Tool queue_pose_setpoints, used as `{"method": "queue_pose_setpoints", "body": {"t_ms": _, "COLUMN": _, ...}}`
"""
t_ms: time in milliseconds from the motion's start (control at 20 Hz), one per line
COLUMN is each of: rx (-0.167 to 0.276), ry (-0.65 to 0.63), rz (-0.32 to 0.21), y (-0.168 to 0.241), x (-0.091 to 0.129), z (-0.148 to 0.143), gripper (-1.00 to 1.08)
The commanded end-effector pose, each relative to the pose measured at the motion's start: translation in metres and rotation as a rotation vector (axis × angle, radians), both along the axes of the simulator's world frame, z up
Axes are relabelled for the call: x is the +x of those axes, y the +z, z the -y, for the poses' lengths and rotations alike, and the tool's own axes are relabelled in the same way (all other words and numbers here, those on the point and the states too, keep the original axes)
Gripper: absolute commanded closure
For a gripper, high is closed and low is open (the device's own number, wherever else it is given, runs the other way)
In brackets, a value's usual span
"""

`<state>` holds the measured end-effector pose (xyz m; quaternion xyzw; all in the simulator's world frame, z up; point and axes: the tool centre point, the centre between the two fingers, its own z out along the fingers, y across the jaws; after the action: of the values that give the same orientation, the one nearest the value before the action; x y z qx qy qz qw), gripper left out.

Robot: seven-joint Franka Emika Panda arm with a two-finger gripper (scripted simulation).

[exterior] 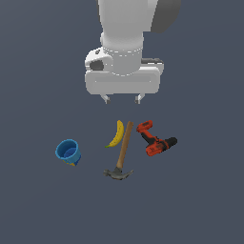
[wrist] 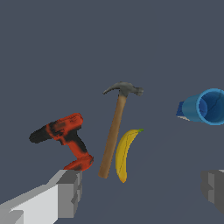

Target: Pick up a designated object from a clutter of objects.

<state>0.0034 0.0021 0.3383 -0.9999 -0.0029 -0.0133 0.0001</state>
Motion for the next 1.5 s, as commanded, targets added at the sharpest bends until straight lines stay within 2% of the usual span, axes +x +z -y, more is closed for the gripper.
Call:
{"method": "queue_pose_setpoints", "body": {"t_ms": 0, "rx": 0.000, "ry": 0.000, "rz": 0.000, "y": 0.000, "x": 0.000, "z": 0.000, "gripper": -0.92}}
{"method": "queue_pose_setpoints", "body": {"t_ms": 500, "rx": 0.015, "ry": 0.039, "rz": -0.014, "y": -0.003, "x": 0.001, "z": -0.008, "gripper": -0.92}}
{"method": "queue_pose_setpoints", "body": {"t_ms": 850, "rx": 0.014, "ry": 0.020, "rz": -0.014, "y": -0.013, "x": 0.004, "z": -0.008, "gripper": -0.92}}
{"method": "queue_pose_setpoints", "body": {"t_ms": 1150, "rx": 0.013, "ry": -0.028, "rz": -0.016, "y": -0.044, "x": 0.012, "z": -0.011, "gripper": -0.92}}
{"method": "queue_pose_setpoints", "body": {"t_ms": 1450, "rx": 0.011, "ry": -0.111, "rz": -0.019, "y": -0.096, "x": 0.020, "z": -0.016, "gripper": -0.92}}
